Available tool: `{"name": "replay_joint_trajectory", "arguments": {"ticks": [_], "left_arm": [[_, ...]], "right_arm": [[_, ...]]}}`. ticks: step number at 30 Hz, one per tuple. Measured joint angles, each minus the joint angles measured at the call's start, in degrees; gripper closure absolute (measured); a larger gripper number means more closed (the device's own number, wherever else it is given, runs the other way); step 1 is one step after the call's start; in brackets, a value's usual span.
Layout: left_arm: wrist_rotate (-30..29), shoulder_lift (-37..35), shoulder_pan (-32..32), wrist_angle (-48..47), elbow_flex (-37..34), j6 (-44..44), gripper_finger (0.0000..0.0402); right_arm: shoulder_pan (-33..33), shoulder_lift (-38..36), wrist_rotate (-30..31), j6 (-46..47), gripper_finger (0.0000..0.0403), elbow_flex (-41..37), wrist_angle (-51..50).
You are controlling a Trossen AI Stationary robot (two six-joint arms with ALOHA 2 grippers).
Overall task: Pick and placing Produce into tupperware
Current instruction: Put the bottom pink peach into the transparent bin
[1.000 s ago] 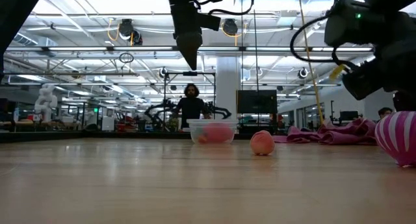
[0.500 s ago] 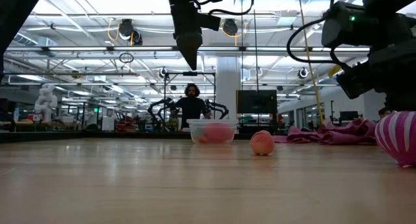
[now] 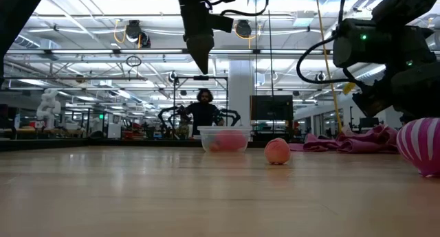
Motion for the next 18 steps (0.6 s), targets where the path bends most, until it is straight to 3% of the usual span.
{"name": "replay_joint_trajectory", "arguments": {"ticks": [11, 18], "left_arm": [[0.00, 0.00, 0.01, 0.00, 0.00, 0.09, 0.0176], [-0.92, 0.00, 0.01, -0.01, 0.00, 0.57, 0.0176]], "right_arm": [[-0.01, 1.19, -0.24, -1.39, 0.0206, -0.01, 1.44], [0.00, 1.05, -0.06, -1.48, 0.0254, -0.08, 1.08]]}}
